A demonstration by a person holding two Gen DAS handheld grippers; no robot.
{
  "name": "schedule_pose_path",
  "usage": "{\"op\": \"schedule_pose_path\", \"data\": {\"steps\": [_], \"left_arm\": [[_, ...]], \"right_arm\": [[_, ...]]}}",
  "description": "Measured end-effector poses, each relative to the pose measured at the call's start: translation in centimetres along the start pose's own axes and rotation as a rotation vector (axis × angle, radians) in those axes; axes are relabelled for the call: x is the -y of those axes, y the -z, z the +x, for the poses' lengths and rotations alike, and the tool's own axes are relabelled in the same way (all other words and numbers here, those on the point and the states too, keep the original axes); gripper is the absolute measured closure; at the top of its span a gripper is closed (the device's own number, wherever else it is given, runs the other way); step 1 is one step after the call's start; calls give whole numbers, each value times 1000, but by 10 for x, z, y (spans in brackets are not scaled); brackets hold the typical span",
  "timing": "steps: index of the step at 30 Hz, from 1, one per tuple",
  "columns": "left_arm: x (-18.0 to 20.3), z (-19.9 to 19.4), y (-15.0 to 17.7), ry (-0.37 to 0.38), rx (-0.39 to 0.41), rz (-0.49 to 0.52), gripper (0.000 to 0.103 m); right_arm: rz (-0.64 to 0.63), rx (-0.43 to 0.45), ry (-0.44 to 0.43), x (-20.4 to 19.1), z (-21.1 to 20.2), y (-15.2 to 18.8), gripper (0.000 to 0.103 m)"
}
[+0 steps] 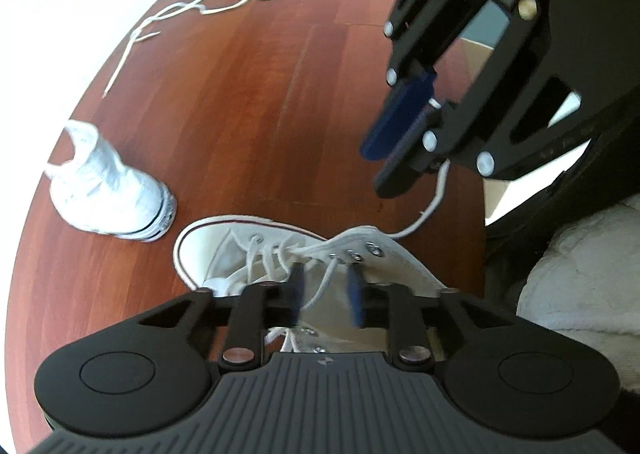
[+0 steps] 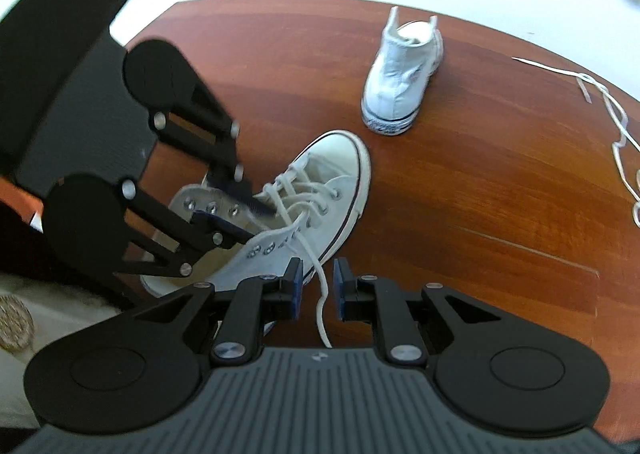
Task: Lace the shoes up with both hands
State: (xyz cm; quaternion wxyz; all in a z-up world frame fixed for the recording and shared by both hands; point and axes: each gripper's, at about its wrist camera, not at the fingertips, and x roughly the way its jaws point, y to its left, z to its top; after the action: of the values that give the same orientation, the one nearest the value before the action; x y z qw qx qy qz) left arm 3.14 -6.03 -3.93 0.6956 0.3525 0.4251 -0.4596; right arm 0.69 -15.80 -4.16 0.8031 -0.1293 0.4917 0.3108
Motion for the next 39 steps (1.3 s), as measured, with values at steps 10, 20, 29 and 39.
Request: {"op": "schedule_pose_path", "data": {"steps": [10, 20, 29, 39], "left_arm": [[0, -25, -1, -84, -13, -235, 58], [15, -49, -3, -206, -16, -503, 52], [39, -60, -18, -248, 26, -741, 52], [55, -37, -29, -386, -13, -916, 51]], "right_arm": [[-182, -44, -128, 14, 16, -6, 86], [-317, -50, -207, 24, 19, -11, 86], [-449, -55, -274, 32, 25, -14, 86], [-575, -45, -348, 33, 31, -12, 85]]}}
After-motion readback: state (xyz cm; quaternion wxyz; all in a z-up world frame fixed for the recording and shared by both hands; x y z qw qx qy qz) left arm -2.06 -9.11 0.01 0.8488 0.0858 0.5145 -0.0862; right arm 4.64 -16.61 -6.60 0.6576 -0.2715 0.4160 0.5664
